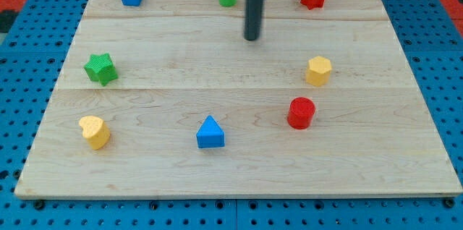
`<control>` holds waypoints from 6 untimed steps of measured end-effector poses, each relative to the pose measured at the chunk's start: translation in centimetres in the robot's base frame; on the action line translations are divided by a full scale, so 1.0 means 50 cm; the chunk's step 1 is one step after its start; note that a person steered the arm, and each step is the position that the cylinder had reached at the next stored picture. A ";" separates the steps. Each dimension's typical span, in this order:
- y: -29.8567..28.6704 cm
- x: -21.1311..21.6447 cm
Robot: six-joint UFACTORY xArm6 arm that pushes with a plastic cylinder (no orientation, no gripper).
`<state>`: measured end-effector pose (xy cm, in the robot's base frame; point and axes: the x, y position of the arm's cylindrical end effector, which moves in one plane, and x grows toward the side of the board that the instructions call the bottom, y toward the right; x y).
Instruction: Push the green circle towards the red star
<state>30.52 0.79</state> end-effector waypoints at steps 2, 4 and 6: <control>-0.159 -0.206; -0.026 -0.224; -0.010 -0.074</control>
